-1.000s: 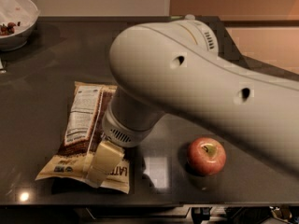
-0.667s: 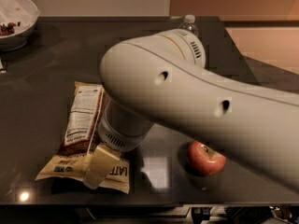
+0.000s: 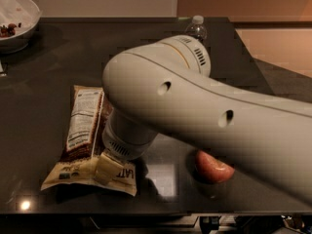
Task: Move brown chip bag near water bottle
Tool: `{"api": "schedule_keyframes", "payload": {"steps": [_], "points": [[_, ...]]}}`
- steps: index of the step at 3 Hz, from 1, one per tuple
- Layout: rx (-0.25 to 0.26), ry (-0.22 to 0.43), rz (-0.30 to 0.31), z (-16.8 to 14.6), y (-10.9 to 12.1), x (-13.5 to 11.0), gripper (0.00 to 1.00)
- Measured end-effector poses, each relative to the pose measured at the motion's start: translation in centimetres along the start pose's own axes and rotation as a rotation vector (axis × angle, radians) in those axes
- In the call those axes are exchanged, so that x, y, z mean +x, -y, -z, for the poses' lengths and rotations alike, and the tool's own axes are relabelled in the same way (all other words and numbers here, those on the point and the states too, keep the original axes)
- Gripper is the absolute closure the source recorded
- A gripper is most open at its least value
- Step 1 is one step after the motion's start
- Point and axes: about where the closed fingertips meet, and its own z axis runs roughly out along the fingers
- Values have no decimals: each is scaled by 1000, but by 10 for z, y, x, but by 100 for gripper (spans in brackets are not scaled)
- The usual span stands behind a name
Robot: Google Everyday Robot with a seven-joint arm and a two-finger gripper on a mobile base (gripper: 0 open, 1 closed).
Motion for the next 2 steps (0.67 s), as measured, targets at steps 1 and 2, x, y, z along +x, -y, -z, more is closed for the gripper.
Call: {"api": "schedule_keyframes", "payload": {"steps": [1,2], "points": [[3,5,13,10,18,4,64],[-10,23,55,19,50,9,88]]}}
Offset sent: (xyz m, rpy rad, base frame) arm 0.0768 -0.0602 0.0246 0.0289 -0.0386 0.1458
